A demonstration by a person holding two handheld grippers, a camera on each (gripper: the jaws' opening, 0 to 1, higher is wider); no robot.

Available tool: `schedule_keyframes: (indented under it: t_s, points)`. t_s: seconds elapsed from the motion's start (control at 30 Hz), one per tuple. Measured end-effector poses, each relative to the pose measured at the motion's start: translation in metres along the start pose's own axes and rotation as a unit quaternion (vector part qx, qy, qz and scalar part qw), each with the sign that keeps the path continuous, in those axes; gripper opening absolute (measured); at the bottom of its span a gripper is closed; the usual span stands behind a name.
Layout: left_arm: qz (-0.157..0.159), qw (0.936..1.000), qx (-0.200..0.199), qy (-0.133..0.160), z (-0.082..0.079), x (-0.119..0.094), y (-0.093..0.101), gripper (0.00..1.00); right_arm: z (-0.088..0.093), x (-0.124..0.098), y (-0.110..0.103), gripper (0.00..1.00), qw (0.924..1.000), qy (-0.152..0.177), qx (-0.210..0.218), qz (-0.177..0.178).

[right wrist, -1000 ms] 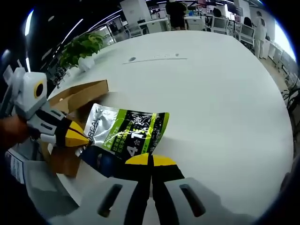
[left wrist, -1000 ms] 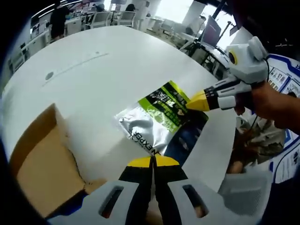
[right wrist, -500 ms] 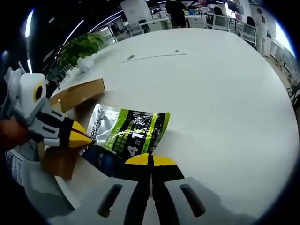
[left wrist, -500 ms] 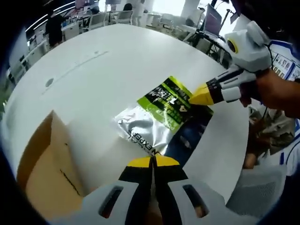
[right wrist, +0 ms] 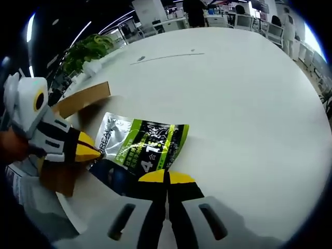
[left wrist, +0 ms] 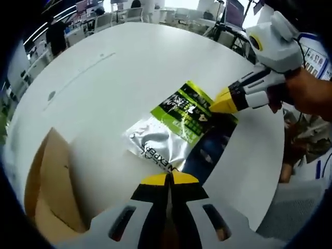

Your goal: Operate the shoe box by opening the lid, removing the specified soft item, and placing it in the target area until the item is outside and the box remains undamaged.

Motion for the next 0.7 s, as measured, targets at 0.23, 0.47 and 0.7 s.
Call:
schedule_keyframes:
  t_s: [0.23,0.47,0.7]
  points:
    - [0.0,0.9998,0.01,-0.018,0.0014,0.003,0.0011,0.0,0.0037,0.0014,0.0028,0.0,1.0,0.002,-0.005,0.002]
    - [-0.002,0.9995,0.015,-0.026,0.0029,0.0025,-0.001,0.05,0.0036,0.0,0.0056,0.02,1.0,0.008,-0.004,-0.003]
    - [-0.004,1.0,-0.001,-0.008,0.0027,-0.0068,-0.0016,0.11,-0.0001,-0.0031,0.0071,0.19,0.9995,0.029,-0.008,0.013]
Point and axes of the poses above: the point that each gripper's makers call its tool centre point, and the gripper's own axes: x roughly forward along the fingers, y roughly to its right, z roughly out of its underside, the point moved 7 cm from there along -x, roughly backward along the fingers, and after that the axes turned 10 degrees about x, right-handed, at the moved point
